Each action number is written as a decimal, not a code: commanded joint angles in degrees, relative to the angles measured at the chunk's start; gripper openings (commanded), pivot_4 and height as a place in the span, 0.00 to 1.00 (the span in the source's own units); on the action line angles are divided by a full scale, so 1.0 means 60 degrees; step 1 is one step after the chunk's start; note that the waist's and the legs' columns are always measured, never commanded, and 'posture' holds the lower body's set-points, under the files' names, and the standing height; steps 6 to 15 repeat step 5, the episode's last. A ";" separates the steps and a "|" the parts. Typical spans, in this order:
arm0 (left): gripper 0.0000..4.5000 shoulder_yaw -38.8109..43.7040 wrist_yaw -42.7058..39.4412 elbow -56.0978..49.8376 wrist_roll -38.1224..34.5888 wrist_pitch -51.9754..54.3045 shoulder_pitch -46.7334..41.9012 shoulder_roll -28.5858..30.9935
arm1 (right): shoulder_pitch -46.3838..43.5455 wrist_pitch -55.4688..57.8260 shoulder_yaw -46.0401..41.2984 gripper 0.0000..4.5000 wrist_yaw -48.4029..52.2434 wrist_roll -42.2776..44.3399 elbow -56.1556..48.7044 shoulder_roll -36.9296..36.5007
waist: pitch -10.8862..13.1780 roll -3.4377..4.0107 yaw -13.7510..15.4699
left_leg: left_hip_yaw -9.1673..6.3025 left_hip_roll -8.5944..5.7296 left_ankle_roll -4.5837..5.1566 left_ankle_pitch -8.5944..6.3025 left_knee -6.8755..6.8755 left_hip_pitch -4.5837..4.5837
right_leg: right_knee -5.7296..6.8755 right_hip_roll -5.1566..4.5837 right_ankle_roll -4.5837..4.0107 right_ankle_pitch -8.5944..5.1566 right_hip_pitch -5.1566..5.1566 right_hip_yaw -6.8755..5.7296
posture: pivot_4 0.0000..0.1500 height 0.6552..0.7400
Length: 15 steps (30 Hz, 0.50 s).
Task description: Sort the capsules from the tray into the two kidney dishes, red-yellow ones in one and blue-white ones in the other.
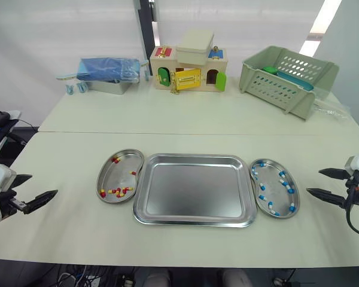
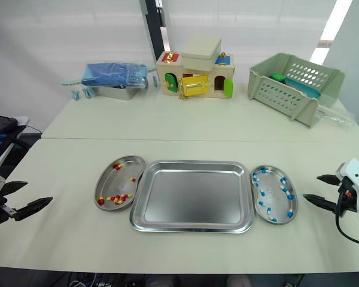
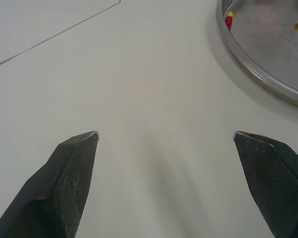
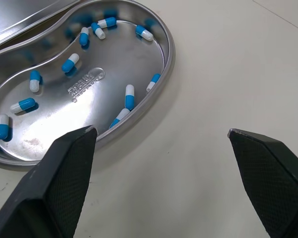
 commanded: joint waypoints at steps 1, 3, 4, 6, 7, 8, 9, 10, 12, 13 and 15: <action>1.00 -0.0169 -0.0234 0.0551 0.0320 -0.0239 -0.0575 0.0285 | 0.0090 -0.0136 -0.0264 0.99 -0.0153 0.0043 -0.0209 0.0023 | 0.0000 0.0000 -0.0001 | 0.0001 0.0000 0.0000 0.0000 0.0000 0.0000 | 0.0000 0.0000 0.0000 0.0000 -0.0001 0.0001 | 1.00 1.00; 1.00 -0.0343 -0.0298 0.0732 0.0476 -0.0423 -0.0930 0.0240 | 0.0071 -0.0147 -0.0229 0.99 -0.0230 0.0035 -0.0219 0.0077 | 0.0000 0.0000 -0.0001 | 0.0002 0.0000 0.0000 0.0000 0.0000 -0.0002 | 0.0003 0.0000 0.0000 0.0000 -0.0007 0.0002 | 1.00 1.00; 1.00 -0.0412 -0.0313 0.0813 0.0549 -0.0504 -0.1081 0.0215 | 0.0044 -0.0145 -0.0205 0.99 -0.0259 0.0035 -0.0221 0.0098 | 0.0000 0.0000 -0.0001 | 0.0002 0.0000 0.0000 0.0000 0.0000 -0.0002 | 0.0006 0.0000 0.0000 0.0000 -0.0009 0.0003 | 1.00 1.00; 1.00 -0.0482 -0.0426 0.0909 0.0555 -0.0529 -0.1249 0.0177 | 0.0001 -0.0156 -0.0181 0.99 -0.0296 0.0032 -0.0214 0.0127 | 0.0000 0.0000 -0.0001 | 0.0001 0.0001 -0.0001 0.0000 0.0001 -0.0002 | 0.0007 0.0000 0.0000 0.0000 -0.0010 0.0003 | 1.00 1.00; 1.00 -0.0482 -0.0426 0.0909 0.0555 -0.0529 -0.1249 0.0177 | 0.0001 -0.0156 -0.0181 0.99 -0.0296 0.0032 -0.0214 0.0127 | 0.0000 0.0000 -0.0001 | 0.0001 0.0001 -0.0001 0.0000 0.0001 -0.0002 | 0.0007 0.0000 0.0000 0.0000 -0.0010 0.0003 | 1.00 1.00; 1.00 -0.0482 -0.0426 0.0909 0.0555 -0.0529 -0.1249 0.0177 | 0.0001 -0.0156 -0.0181 0.99 -0.0296 0.0032 -0.0214 0.0127 | 0.0000 0.0000 -0.0001 | 0.0001 0.0001 -0.0001 0.0000 0.0001 -0.0002 | 0.0007 0.0000 0.0000 0.0000 -0.0010 0.0003 | 1.00 1.00; 1.00 -0.0482 -0.0426 0.0909 0.0555 -0.0529 -0.1249 0.0177 | 0.0001 -0.0156 -0.0181 0.99 -0.0296 0.0032 -0.0214 0.0127 | 0.0000 0.0000 -0.0001 | 0.0001 0.0001 -0.0001 0.0000 0.0001 -0.0002 | 0.0007 0.0000 0.0000 0.0000 -0.0010 0.0003 | 1.00 1.00; 1.00 -0.0482 -0.0426 0.0909 0.0555 -0.0529 -0.1249 0.0177 | 0.0001 -0.0156 -0.0181 0.99 -0.0296 0.0032 -0.0214 0.0127 | 0.0000 0.0000 -0.0001 | 0.0001 0.0001 -0.0001 0.0000 0.0001 -0.0002 | 0.0007 0.0000 0.0000 0.0000 -0.0010 0.0003 | 1.00 1.00; 1.00 -0.0482 -0.0426 0.0909 0.0555 -0.0529 -0.1249 0.0177 | 0.0001 -0.0156 -0.0181 0.99 -0.0296 0.0032 -0.0214 0.0127 | 0.0000 0.0000 -0.0001 | 0.0001 0.0001 -0.0001 0.0000 0.0001 -0.0002 | 0.0007 0.0000 0.0000 0.0000 -0.0010 0.0003 | 1.00 1.00; 1.00 -0.0482 -0.0426 0.0909 0.0555 -0.0529 -0.1249 0.0177 | 0.0001 -0.0156 -0.0181 0.99 -0.0296 0.0032 -0.0214 0.0127 | 0.0000 0.0000 -0.0001 | 0.0001 0.0001 -0.0001 0.0000 0.0001 -0.0002 | 0.0007 0.0000 0.0000 0.0000 -0.0010 0.0003 | 1.00 1.00; 1.00 -0.0482 -0.0426 0.0909 0.0555 -0.0529 -0.1249 0.0177 | 0.0001 -0.0156 -0.0181 0.99 -0.0296 0.0032 -0.0214 0.0127 | 0.0000 0.0000 -0.0001 | 0.0001 0.0001 -0.0001 0.0000 0.0001 -0.0002 | 0.0007 0.0000 0.0000 0.0000 -0.0010 0.0003 | 1.00 1.00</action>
